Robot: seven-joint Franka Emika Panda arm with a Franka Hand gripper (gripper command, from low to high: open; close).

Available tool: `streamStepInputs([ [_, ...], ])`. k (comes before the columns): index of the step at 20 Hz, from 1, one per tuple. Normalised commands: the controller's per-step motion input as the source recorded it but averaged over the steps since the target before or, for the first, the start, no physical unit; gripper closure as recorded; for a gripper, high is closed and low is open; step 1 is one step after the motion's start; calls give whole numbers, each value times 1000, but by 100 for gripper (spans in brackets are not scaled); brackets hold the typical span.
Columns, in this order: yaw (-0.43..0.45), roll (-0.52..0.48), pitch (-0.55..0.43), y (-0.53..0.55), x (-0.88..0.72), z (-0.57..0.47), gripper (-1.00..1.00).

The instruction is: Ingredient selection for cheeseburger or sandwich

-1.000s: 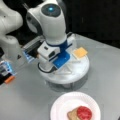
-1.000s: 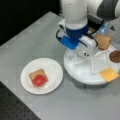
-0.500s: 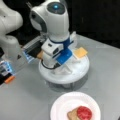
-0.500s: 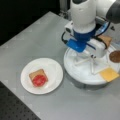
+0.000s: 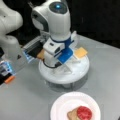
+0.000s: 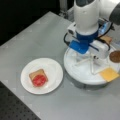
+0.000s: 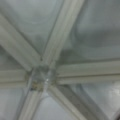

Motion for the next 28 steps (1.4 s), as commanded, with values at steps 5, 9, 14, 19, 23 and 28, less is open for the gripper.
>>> streamStepInputs([
  [5, -194, 52, -270, 183, -348, -192, -100],
  [9, -226, 64, -278, 210, -325, -162, -100],
  [14, -208, 50, -279, 183, -330, -137, -100],
  [19, -169, 68, -279, 132, -347, -168, -100],
  [23, -146, 83, -300, 91, -365, -224, -100],
  [28, -130, 91, -314, 68, -396, -302, -100],
])
